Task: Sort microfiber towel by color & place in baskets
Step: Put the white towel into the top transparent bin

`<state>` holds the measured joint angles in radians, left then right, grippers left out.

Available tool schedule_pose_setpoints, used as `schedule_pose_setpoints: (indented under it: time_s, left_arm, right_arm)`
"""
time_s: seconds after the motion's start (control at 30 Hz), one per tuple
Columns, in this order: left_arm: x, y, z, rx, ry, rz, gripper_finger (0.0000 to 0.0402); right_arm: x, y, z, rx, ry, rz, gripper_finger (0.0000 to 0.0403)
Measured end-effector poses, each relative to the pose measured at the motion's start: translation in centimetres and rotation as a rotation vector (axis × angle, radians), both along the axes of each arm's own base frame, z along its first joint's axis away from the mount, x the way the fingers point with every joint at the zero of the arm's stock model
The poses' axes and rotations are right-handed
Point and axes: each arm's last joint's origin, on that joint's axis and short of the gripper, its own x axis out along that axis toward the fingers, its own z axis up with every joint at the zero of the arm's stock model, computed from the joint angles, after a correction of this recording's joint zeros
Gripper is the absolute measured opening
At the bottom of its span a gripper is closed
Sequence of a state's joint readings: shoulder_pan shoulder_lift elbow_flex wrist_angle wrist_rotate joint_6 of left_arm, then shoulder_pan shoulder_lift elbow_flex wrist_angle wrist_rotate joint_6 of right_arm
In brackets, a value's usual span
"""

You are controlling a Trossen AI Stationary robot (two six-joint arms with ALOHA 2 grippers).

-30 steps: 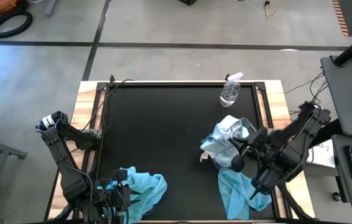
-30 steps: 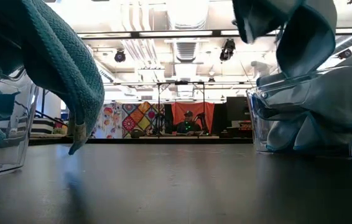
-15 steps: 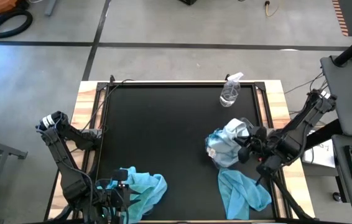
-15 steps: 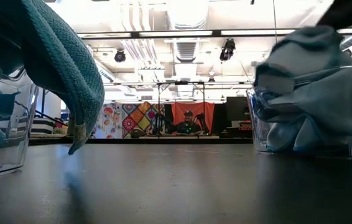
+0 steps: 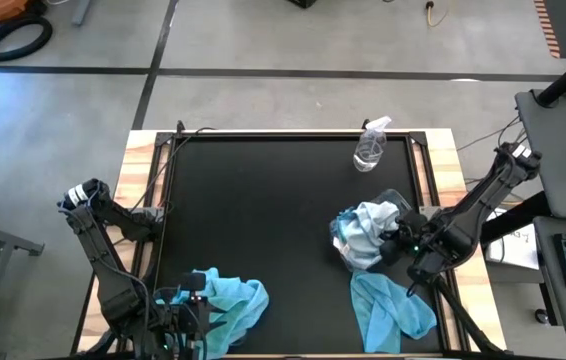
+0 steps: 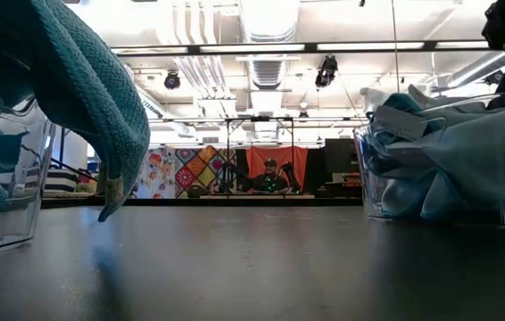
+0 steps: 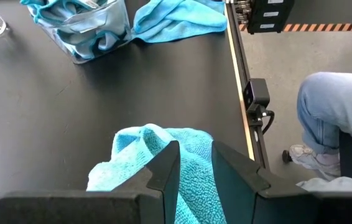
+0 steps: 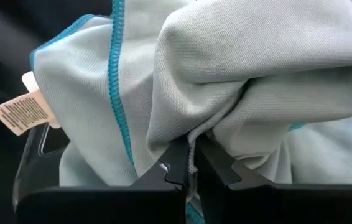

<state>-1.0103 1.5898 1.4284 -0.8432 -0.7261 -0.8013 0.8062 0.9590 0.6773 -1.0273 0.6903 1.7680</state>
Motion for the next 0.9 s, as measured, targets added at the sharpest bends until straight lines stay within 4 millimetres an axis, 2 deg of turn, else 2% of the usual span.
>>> schedule_pose_setpoints:
  time_s: [0.2, 0.4, 0.9]
  left_arm:
    - [0.0, -0.1, 0.0, -0.007, -0.004, 0.000, 0.0078]
    - [0.0, -0.1, 0.1, -0.012, -0.007, 0.000, 0.0078]
    - [0.0, -0.1, 0.1, -0.006, -0.007, -0.005, 0.0078]
  right_arm:
    - [0.3, 0.2, 0.3, -0.018, -0.018, 0.000, 0.0013]
    - [0.7, 0.6, 1.9, 0.021, -0.057, 0.006, 0.0018]
    - [1.1, 1.1, 4.2, 0.041, -0.087, 0.041, 0.0143]
